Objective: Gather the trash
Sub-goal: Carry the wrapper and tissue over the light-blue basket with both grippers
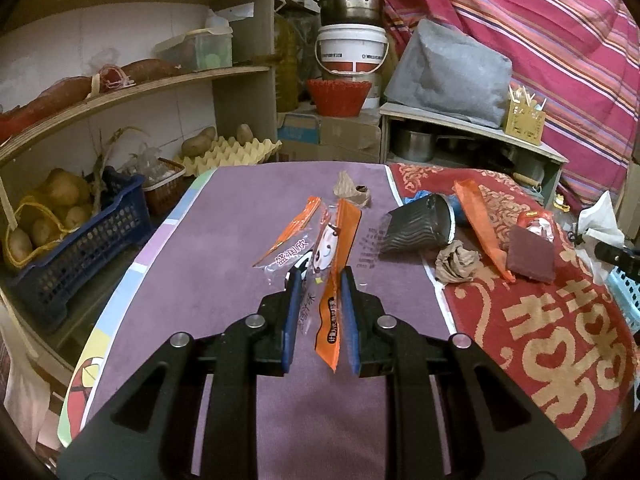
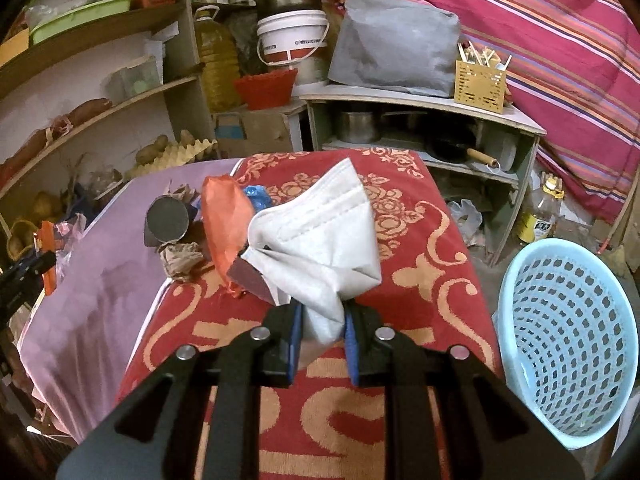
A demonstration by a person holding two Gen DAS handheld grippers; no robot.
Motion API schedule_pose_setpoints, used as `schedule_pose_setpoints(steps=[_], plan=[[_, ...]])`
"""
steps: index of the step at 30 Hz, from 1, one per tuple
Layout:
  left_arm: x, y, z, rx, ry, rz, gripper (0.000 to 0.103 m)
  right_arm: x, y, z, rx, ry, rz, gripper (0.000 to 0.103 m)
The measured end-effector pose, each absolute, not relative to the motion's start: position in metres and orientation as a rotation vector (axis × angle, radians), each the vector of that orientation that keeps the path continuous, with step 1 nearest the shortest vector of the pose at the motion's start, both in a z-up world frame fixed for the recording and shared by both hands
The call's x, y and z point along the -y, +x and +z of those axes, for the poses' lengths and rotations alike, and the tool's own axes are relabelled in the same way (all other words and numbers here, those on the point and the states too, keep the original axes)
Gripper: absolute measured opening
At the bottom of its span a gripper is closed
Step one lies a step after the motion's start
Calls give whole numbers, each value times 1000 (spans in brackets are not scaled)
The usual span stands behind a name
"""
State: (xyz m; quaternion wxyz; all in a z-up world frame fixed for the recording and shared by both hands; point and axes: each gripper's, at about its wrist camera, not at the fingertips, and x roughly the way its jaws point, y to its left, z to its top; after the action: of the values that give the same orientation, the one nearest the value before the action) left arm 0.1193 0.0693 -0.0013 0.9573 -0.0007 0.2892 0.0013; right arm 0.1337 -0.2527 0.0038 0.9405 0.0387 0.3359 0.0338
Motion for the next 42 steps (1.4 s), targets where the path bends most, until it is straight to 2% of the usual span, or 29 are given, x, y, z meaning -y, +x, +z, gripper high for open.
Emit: schedule_pose_setpoints(steps=[13, 42], plan=[[-52, 107, 10, -551, 7, -29, 18, 271, 122, 12, -644, 121, 83, 18], [141, 123, 34, -501, 69, -238, 18, 447, 80, 19, -616, 193, -194, 18]])
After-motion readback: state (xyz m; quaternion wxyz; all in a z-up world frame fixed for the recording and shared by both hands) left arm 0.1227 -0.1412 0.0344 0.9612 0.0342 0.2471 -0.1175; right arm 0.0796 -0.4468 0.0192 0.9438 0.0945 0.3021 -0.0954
